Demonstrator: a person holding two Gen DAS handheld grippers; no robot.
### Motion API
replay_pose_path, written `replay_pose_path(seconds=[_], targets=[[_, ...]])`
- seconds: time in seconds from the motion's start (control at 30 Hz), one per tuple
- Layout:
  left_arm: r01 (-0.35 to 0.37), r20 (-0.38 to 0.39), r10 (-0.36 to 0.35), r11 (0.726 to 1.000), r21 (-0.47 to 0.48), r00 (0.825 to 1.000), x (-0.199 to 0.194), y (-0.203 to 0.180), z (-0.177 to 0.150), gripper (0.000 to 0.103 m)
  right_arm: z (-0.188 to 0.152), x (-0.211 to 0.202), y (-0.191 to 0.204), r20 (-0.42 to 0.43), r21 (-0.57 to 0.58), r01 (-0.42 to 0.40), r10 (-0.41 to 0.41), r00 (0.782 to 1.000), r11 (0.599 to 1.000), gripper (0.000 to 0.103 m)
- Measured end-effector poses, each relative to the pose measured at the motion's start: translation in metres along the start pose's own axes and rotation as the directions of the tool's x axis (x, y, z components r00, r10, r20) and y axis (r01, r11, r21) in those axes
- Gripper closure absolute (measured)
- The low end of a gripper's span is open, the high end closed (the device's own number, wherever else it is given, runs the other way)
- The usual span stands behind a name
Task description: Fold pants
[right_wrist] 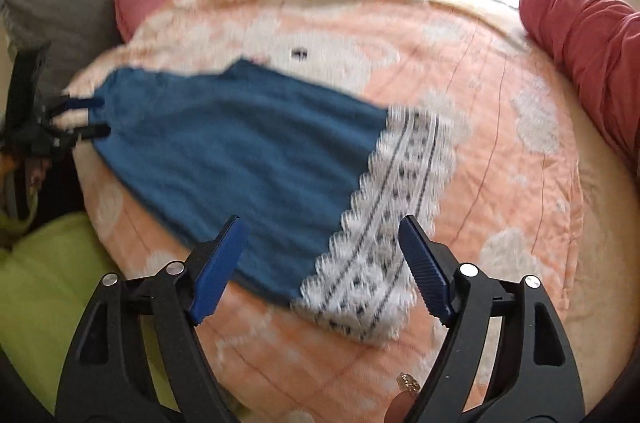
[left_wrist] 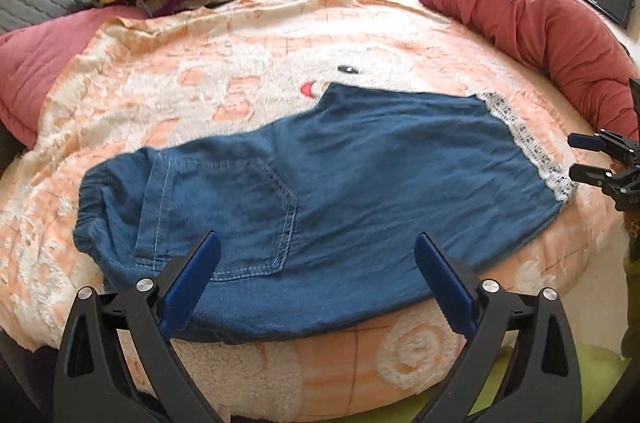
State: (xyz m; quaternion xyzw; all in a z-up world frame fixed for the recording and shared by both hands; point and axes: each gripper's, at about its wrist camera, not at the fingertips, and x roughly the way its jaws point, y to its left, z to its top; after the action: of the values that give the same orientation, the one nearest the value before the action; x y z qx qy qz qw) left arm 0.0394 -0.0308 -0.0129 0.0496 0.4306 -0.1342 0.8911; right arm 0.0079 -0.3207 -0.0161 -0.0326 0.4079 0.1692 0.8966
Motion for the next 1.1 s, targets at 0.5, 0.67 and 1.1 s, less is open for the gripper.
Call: replay_pose_path(seconds=[0.5, 0.67, 1.1], targets=[[-0.008, 0.003, 0.008, 1.0, 0.014, 1.0, 0.002, -0.016, 0.006, 0.005, 0.023, 0.015, 0.025, 0.078, -0.014, -0.014, 0.016, 0.997, 1.0, 0.018], [0.01, -0.018, -0.009, 0.999, 0.039, 1.0, 0.014, -0.026, 0.004, 0.005, 0.017, 0.031, 0.024, 0.024, -0.004, 0.006, -0.006, 1.0, 1.0, 0.018], [0.044, -0.176, -0.036, 0.998, 0.042, 0.984, 0.057, -0.033, -0.016, 0.005, -0.013, 0.063, 0.01, -0.106, 0.063, -0.005, 0.011, 0.994, 0.998, 0.018]])
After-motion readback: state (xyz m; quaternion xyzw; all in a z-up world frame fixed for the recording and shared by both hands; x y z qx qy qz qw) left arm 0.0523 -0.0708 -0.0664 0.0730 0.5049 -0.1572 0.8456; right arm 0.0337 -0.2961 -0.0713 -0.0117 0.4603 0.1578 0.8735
